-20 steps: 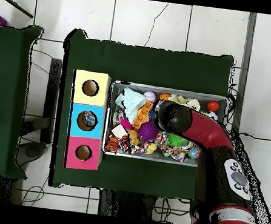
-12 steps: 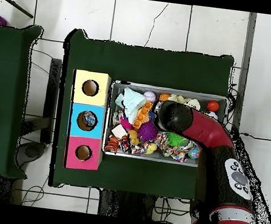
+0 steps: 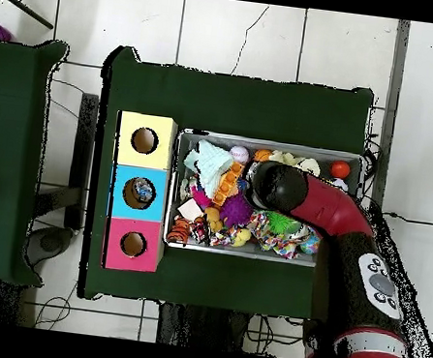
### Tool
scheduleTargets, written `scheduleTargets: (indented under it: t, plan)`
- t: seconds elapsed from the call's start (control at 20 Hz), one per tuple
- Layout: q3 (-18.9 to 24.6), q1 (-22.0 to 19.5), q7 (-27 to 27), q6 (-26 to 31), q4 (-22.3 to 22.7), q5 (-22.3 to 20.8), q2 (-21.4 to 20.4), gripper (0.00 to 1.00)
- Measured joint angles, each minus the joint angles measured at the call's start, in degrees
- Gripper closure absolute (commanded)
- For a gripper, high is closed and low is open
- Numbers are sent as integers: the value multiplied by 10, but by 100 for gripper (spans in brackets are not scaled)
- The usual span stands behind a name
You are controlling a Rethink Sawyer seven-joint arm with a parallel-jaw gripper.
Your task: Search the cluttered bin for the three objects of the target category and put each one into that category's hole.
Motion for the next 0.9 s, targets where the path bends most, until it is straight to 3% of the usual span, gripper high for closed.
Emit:
scheduleTargets:
  t: [0.9]
  plan:
    - [0, -10, 0, 0, 21, 0, 0, 0]
